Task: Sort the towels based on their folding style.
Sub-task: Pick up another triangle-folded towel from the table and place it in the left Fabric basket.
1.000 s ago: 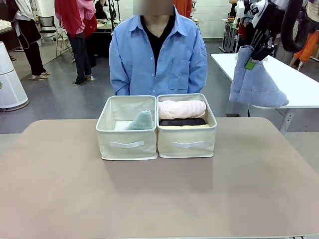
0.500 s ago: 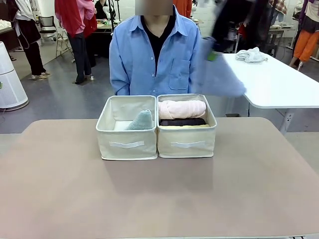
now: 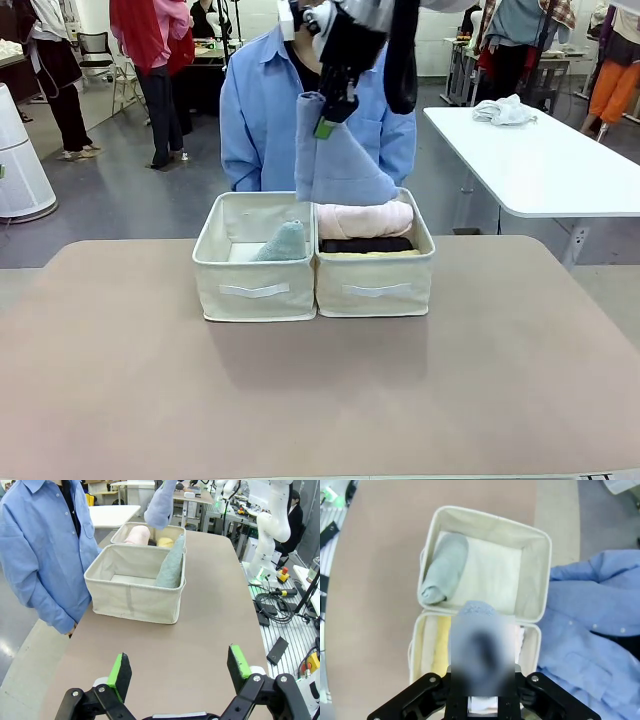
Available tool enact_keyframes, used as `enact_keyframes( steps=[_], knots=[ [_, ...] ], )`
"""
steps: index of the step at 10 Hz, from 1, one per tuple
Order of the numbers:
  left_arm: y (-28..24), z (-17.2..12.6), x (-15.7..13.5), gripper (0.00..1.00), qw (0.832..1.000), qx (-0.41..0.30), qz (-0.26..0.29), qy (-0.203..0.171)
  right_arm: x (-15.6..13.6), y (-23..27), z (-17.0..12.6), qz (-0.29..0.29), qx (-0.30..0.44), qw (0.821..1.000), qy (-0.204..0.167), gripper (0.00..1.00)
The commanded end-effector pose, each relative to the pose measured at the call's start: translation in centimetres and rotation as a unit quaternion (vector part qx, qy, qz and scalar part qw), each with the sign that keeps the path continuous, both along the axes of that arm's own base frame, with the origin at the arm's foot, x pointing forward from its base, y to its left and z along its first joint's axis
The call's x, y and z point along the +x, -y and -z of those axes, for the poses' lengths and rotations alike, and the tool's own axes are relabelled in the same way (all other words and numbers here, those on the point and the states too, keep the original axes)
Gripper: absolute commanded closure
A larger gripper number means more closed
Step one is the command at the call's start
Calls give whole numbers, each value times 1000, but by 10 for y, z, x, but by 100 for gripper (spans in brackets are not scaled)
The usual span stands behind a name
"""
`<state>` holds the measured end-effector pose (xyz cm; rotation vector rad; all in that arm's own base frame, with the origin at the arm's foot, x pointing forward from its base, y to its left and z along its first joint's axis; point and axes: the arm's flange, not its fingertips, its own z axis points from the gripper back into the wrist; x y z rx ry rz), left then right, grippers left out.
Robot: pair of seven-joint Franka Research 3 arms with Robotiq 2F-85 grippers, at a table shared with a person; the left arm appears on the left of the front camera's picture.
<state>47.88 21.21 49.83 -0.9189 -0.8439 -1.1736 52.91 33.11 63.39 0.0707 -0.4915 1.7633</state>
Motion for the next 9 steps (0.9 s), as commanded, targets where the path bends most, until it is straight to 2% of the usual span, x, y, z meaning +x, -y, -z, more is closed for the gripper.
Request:
enact_keyframes(
  steps=[1,3,4,8,9],
  knots=[
    [0,-1,-1,0,1000,3,-4,1,7,-31,-14,-5,-20,1000,4,81],
    [0,-1,-1,0,1000,3,-4,1,6,-31,-14,-12,-45,999,2,81],
    [0,-1,-1,0,1000,3,-4,1,1,-29,1,-12,-10,1000,1,81],
    [0,-1,-1,0,1000,3,-4,1,2,-31,1,-16,-22,1000,-1,81],
    [0,-1,-1,0,1000,3,-4,1,-3,-34,0,-16,9,1000,3,81]
  ],
)
